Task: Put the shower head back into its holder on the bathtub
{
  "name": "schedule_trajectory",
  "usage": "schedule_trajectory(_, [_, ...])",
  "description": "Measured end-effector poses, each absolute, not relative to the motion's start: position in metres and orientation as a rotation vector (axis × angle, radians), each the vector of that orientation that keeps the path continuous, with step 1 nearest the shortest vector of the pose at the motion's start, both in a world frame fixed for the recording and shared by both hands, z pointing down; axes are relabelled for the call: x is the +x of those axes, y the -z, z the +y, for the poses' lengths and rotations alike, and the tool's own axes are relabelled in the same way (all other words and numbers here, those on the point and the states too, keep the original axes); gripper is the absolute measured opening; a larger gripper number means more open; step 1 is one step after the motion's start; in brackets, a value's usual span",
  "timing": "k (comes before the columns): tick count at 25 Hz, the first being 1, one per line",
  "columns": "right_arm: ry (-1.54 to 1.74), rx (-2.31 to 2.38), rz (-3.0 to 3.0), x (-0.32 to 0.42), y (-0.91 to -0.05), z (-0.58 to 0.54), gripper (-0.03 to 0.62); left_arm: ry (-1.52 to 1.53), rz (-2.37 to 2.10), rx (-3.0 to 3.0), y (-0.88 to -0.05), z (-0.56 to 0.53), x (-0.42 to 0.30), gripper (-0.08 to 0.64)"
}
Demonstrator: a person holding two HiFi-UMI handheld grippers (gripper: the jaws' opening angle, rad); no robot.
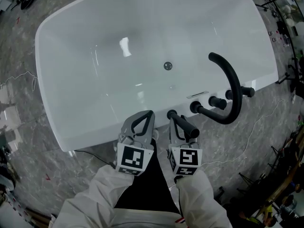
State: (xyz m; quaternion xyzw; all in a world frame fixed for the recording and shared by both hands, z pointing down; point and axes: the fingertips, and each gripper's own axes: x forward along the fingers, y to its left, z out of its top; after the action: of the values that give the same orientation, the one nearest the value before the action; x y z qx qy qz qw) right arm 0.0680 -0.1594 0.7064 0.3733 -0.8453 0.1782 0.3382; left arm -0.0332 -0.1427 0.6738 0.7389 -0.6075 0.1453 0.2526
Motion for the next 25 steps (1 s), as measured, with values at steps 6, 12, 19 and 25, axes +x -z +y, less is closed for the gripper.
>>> schedule_trajectory(6, [-0.409, 0.960, -2.189, 0.0651, -0.7055, -0.1581, 0.137, -0.391, -1.641, 2.014, -0.6761, -0.1423, -0.0325, 0.000])
schedule_trajectory(12, [-0.392, 0.953, -2.178, 0.0634, -0.7063, -0.1574, 0.138, -0.392, -1.636, 2.013, -0.6776, -0.1410, -0.0325, 0.000])
schedule_trajectory(19, [-0.380, 0.949, -2.154, 0.0628, -0.7056, -0.1550, 0.137, -0.383, -1.639, 2.010, -0.6775, -0.1419, -0.0366, 0.000])
schedule_trajectory(25, [-0.385, 0.953, -2.142, 0.0656, -0.7066, -0.1512, 0.138, -0.382, -1.633, 2.010, -0.6800, -0.1434, -0.0352, 0.000])
